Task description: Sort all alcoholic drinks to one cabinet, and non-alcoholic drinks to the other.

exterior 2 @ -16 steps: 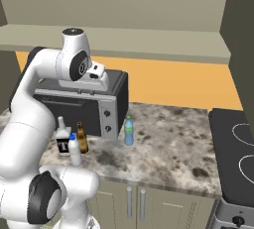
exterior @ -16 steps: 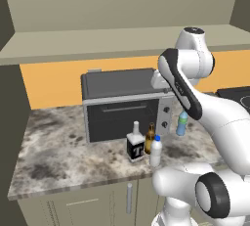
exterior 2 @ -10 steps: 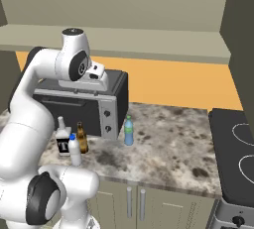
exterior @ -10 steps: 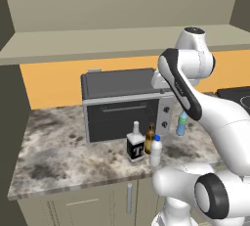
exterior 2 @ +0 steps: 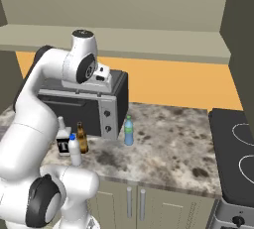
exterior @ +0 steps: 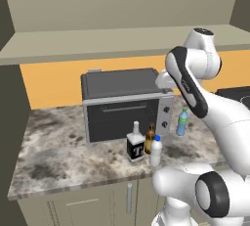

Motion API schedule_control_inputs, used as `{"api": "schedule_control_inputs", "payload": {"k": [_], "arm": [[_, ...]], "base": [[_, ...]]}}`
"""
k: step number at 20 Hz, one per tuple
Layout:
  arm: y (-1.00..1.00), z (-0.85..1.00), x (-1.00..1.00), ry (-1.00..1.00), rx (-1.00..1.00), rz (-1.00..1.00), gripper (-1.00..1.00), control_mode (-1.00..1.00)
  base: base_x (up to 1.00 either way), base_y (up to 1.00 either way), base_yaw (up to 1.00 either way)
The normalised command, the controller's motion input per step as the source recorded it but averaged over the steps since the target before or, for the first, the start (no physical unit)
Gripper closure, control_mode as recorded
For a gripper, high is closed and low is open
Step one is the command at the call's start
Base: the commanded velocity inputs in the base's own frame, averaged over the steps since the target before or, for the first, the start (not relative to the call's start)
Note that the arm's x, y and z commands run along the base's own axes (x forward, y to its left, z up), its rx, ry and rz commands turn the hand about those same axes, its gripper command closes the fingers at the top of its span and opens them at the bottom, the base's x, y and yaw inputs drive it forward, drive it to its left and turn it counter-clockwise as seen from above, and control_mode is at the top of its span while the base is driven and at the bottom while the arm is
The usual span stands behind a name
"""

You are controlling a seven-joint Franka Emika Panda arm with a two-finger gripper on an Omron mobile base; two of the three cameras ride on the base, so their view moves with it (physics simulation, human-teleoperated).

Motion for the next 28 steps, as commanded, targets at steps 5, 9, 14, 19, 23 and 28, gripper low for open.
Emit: {"api": "schedule_control_inputs", "payload": {"k": [5,9,14,19,23,28], "arm": [[-0.26,-0.10,-0.01,-0.02,0.14,0.14,-1.00,-1.00],[-0.28,-0.22,-0.13,-0.07,0.14,0.19,-1.00,-1.00],[-0.17,-0.20,-0.22,-0.15,0.14,0.22,-1.00,-1.00],[-0.03,-0.17,-0.19,-0.23,0.14,0.21,-1.00,-1.00],[0.00,-0.16,-0.01,-0.20,0.09,0.21,-1.00,-1.00],[0.00,-0.21,0.00,-0.16,0.04,0.19,-1.00,-1.00]], "base": [[0.00,0.00,0.00],[0.00,0.00,0.00],[0.00,0.00,0.00],[0.00,0.00,0.00],[0.00,0.00,0.00],[0.00,0.00,0.00]]}}
